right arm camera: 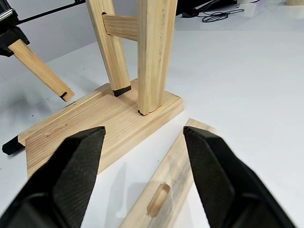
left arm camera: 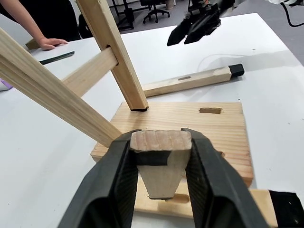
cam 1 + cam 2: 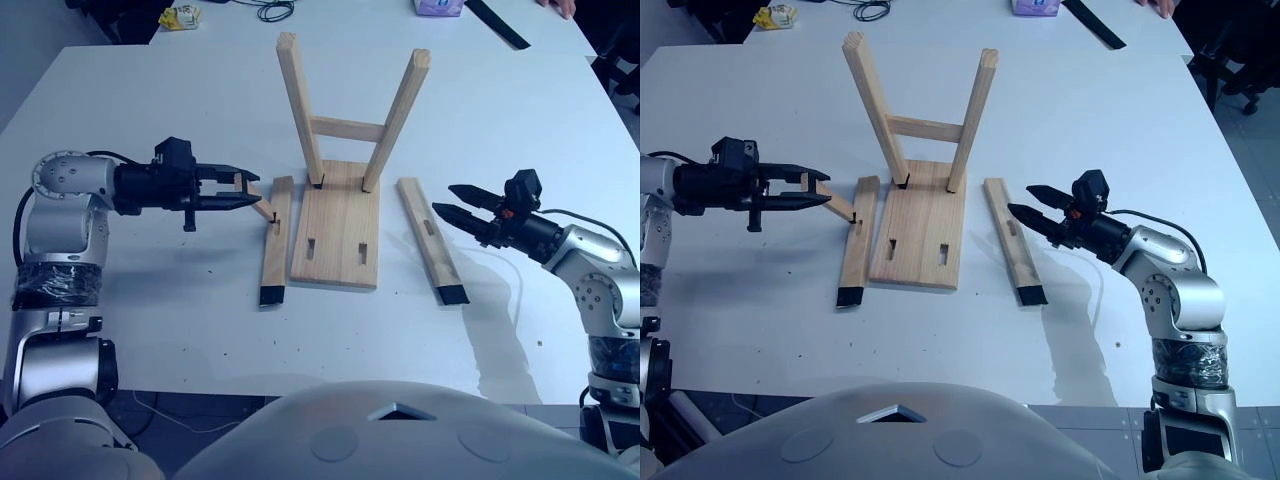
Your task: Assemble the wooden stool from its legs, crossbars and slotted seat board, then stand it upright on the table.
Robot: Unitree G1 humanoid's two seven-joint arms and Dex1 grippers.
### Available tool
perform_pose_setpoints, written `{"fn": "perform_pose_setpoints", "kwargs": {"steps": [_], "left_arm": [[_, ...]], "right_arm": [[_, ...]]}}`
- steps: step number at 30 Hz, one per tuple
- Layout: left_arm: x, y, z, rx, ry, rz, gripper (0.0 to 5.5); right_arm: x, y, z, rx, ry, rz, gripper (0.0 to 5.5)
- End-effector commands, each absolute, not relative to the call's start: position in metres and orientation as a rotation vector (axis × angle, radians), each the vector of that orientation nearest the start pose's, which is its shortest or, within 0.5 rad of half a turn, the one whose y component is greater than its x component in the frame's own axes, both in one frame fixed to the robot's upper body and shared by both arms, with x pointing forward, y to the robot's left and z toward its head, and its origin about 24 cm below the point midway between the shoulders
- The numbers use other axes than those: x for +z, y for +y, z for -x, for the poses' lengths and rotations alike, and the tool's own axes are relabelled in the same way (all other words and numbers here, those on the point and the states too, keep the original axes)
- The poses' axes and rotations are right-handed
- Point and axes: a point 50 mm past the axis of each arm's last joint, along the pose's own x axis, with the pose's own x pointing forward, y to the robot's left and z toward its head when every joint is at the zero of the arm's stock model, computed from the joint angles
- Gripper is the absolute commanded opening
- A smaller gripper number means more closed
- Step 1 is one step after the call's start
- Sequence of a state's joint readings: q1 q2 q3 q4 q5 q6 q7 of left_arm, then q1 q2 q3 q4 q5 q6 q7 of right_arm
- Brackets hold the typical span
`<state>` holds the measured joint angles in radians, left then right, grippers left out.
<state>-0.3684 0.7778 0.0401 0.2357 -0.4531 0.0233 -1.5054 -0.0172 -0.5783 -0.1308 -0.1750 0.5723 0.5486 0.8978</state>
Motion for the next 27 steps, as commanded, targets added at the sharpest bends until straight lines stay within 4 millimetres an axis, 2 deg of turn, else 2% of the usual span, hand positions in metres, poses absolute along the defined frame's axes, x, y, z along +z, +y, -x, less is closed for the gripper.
{"fn": "perform_pose_setpoints", "kwargs": {"steps": [1,6,13,23,27], "left_arm": [[0.137,0.246,-0.265,-1.376,0.091,-0.346,1.32],[0.134,0.250,-0.262,-1.370,0.116,-0.345,1.32],[0.133,0.261,-0.268,-1.330,0.141,-0.365,1.32],[0.120,0.256,-0.263,-1.396,0.189,-0.381,1.32],[0.123,0.257,-0.265,-1.424,0.210,-0.402,1.32]], "right_arm": [[0.091,-0.219,-0.238,0.892,0.306,-0.113,3.03],[0.092,-0.221,-0.242,0.888,0.304,-0.105,3.03],[0.092,-0.221,-0.244,0.893,0.307,-0.103,3.03],[0.094,-0.222,-0.248,0.907,0.308,-0.099,3.03],[0.094,-0.222,-0.247,0.904,0.307,-0.094,3.03]]}}
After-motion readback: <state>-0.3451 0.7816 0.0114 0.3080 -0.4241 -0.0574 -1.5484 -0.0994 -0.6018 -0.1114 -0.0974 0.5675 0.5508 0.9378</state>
